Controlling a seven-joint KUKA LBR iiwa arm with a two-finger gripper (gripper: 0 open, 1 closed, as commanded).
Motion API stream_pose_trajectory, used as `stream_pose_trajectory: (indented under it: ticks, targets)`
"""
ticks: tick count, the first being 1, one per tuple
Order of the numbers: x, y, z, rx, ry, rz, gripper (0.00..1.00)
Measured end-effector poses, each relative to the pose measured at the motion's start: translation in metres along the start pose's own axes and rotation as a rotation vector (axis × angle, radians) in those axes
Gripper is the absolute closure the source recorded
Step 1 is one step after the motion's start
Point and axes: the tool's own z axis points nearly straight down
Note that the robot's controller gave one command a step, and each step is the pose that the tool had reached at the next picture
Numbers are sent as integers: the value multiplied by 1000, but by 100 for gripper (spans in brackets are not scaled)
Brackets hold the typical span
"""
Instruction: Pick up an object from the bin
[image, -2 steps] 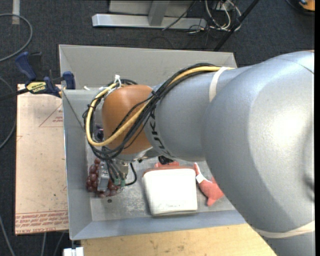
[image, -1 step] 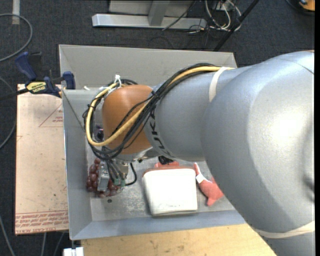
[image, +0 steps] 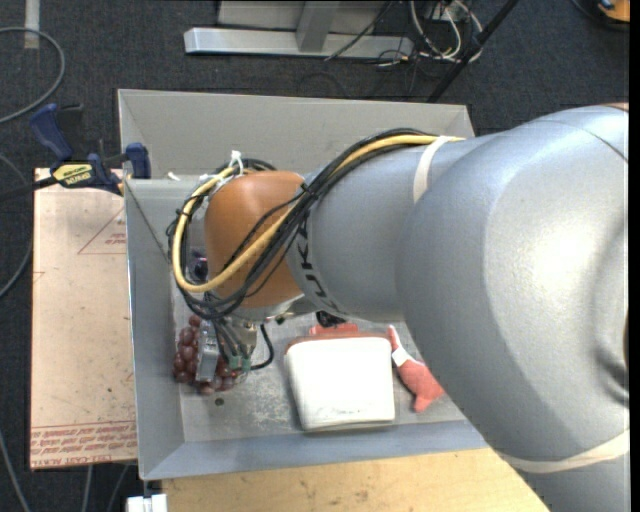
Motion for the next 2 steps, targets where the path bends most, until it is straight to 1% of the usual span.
stream_pose_trajectory:
  ticks: [1,2]
  targets:
    - [-14,0,21,-6,-4,8,100]
    - [-6,-3,0,-5,-5,9,100]
